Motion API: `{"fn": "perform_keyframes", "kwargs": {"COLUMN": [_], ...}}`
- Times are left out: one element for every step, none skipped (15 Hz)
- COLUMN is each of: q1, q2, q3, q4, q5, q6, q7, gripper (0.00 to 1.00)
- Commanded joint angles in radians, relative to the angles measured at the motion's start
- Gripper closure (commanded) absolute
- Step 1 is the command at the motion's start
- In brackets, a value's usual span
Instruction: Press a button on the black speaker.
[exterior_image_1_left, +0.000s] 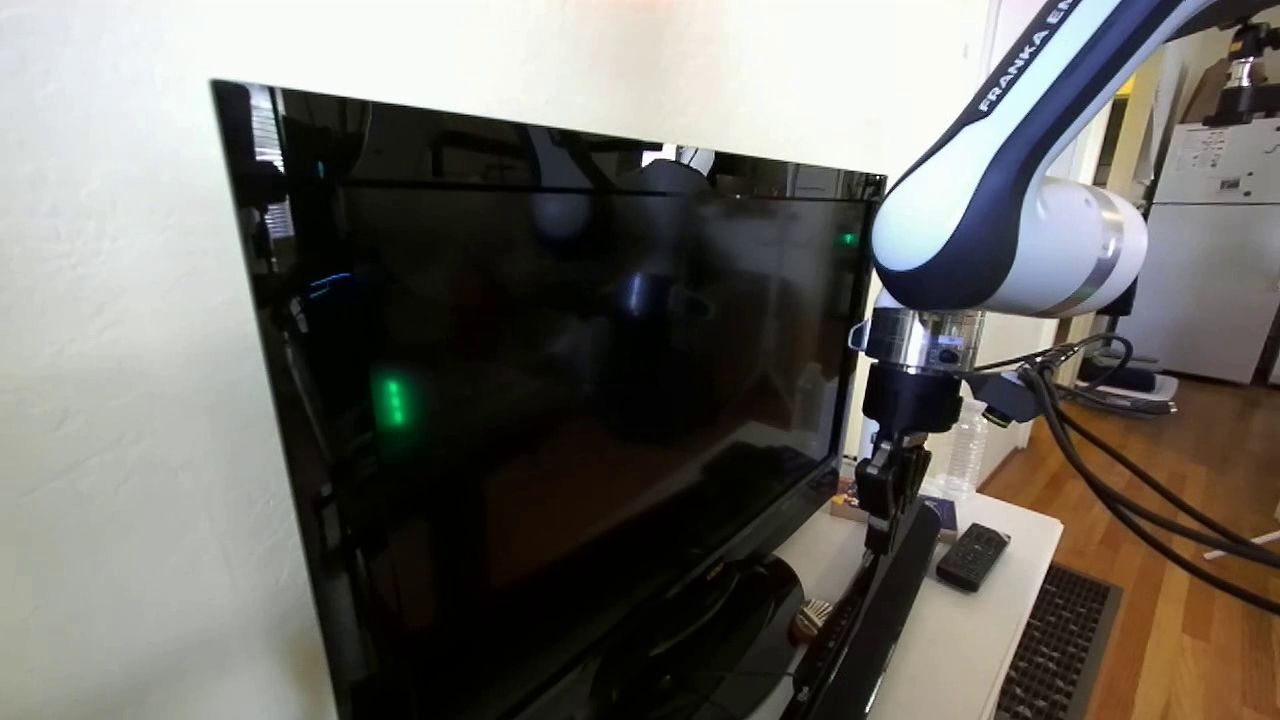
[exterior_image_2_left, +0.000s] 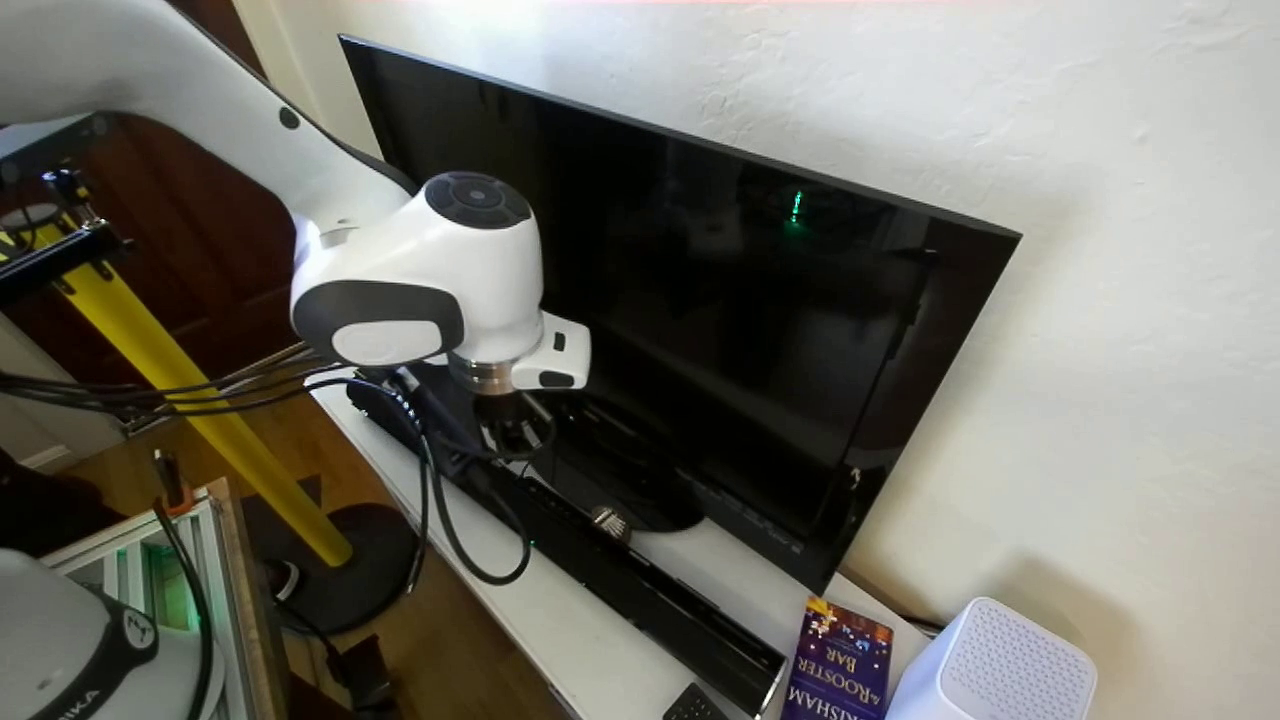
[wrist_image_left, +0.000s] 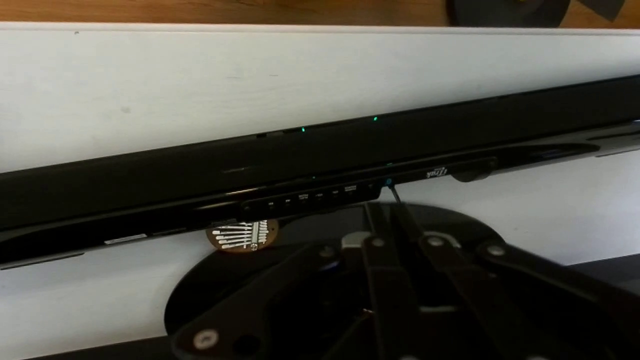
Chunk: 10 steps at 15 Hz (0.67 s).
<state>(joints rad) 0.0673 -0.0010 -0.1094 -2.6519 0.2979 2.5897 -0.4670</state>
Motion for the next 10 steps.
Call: {"fn": "perform_keyframes", "kwargs": {"q1": [-0.033, -0.035, -0.037, -0.041, -0.047, -0.058, -0.071, -0.087, -0.108, -0.087], "q2": [0.027, 0.067, 0.091, 0.113, 0.136, 0.159, 0.184, 0.209, 0.233, 0.257], "q3": [0.038, 0.045, 0.055, 0.067, 0.083, 0.101, 0.121, 0.144, 0.170, 0.159], "q4": [0.008, 0.022, 0.030, 0.034, 0.039, 0.046, 0.056, 0.067, 0.080, 0.093], "q5": [0.032, 0.077, 0.121, 0.153, 0.175, 0.196, 0.222, 0.244, 0.275, 0.322], "q6": [0.028, 0.058, 0.074, 0.096, 0.114, 0.128, 0.144, 0.168, 0.186, 0.212], "q7": [-0.015, -0.037, -0.059, -0.071, -0.088, -0.101, -0.116, -0.132, -0.153, -0.187], "gripper": [0.99, 1.00, 1.00, 1.00, 1.00, 1.00, 1.00, 1.00, 1.00, 1.00]}}
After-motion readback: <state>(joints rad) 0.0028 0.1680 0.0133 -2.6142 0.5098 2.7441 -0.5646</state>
